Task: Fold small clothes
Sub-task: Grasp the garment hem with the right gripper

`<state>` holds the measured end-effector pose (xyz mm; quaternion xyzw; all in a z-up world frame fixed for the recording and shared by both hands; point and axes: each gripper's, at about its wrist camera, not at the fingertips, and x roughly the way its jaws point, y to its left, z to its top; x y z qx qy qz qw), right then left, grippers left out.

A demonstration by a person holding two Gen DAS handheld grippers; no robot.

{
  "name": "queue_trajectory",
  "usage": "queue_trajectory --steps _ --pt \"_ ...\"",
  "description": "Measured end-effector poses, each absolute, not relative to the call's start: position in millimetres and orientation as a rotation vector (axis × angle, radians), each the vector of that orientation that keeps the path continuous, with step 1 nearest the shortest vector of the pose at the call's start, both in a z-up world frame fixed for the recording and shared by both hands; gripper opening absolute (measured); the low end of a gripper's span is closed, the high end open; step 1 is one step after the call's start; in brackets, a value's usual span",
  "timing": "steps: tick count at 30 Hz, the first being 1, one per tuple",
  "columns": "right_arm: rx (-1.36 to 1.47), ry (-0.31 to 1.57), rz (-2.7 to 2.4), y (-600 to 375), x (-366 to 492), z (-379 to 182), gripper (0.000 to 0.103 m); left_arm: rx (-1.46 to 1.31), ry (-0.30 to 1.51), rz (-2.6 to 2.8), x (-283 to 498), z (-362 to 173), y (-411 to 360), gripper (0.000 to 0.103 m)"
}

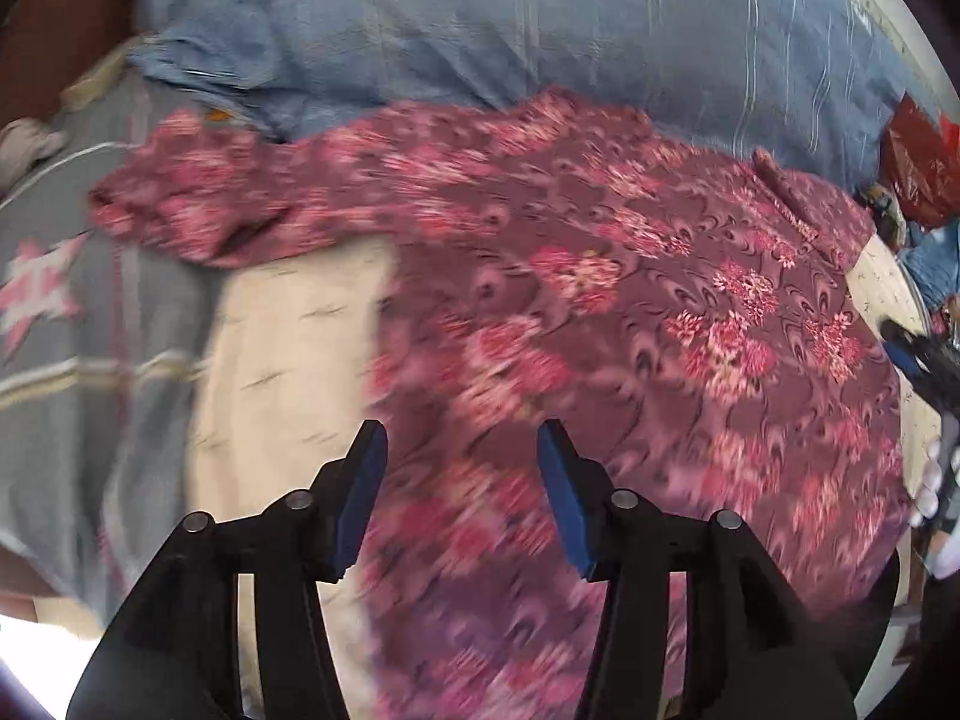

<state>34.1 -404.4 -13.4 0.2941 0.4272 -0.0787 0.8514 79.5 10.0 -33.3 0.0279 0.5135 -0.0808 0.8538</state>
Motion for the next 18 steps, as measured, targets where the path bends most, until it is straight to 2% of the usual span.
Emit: queue_trajectory --steps 2,3,4,5,8,9,11,12,13,15,18 --pt "0.593 0.915 -0.167 -400 60 -27 0.048 0.074 1.131 -0.175 97 -49 -7 0.050" --pt "0.571 0.925 -0.162 -395 72 -34 0.043 0.080 1.142 -0.174 100 -52 -10 0.050" --pt "0.520 0.926 -0.149 -386 81 -36 0.019 0.085 1.152 -0.173 104 -55 -14 0.050" --pt "0.461 0.932 -0.131 -378 90 -36 0.002 0.080 1.150 -0.181 107 -54 -17 0.050" --pt "0.400 0.906 -0.138 -376 100 -23 0.003 0.055 1.103 -0.183 111 -49 -15 0.052" --pt "0.411 0.860 -0.160 -382 97 -15 0.003 0.047 1.098 -0.171 115 -51 -14 0.058" --pt "0.483 0.821 -0.197 -404 92 -14 0.003 0.036 1.128 -0.137 126 -69 -13 0.061" --pt "0.501 0.861 -0.205 -410 96 -23 0.003 0.037 1.140 -0.133 129 -78 -14 0.069" --pt "0.493 0.930 -0.208 -413 102 -38 0.004 0.042 1.099 -0.119 128 -78 -14 0.073" --pt "0.452 0.944 -0.184 -410 100 -43 0.007 0.057 1.097 -0.123 128 -78 -17 0.074" --pt "0.557 0.931 -0.153 -430 92 -30 0.010 -0.011 1.112 -0.187 126 -73 -8 0.074"
